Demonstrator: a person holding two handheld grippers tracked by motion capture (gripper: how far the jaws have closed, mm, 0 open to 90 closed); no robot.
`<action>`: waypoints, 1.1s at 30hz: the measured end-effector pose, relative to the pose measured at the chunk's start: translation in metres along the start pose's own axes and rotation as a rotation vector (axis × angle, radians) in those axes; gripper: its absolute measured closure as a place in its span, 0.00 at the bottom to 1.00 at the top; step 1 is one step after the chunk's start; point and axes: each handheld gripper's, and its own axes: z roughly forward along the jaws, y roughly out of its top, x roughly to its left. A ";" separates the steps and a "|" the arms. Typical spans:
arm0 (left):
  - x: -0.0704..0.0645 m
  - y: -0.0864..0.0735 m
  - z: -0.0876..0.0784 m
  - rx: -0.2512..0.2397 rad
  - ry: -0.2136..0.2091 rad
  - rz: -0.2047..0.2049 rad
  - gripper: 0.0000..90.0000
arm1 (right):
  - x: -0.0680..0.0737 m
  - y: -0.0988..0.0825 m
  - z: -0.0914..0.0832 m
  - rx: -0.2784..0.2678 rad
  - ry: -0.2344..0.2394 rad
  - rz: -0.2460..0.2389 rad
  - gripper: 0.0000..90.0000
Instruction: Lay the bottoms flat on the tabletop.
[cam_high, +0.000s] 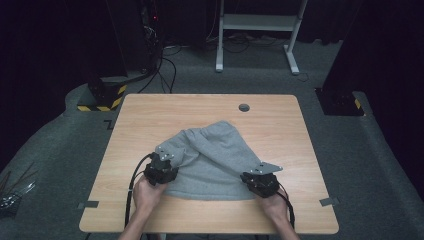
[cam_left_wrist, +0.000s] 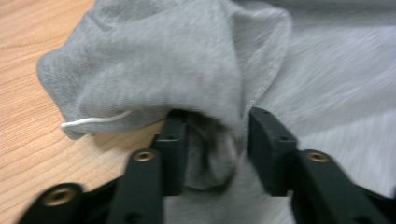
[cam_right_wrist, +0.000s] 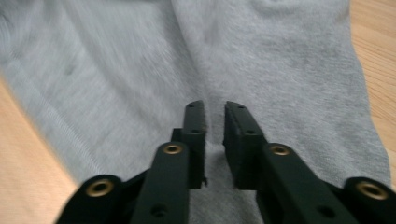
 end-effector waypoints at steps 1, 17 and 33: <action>-0.003 -0.001 -0.004 -0.004 -0.003 0.008 0.58 | 0.002 -0.001 -0.003 -0.017 0.006 0.001 0.82; -0.026 -0.034 0.005 0.018 -0.069 0.026 0.87 | 0.033 -0.008 0.020 0.046 0.098 -0.099 0.87; -0.017 -0.022 -0.020 -0.076 0.046 0.015 0.64 | 0.032 -0.010 -0.001 -0.013 0.153 -0.125 0.86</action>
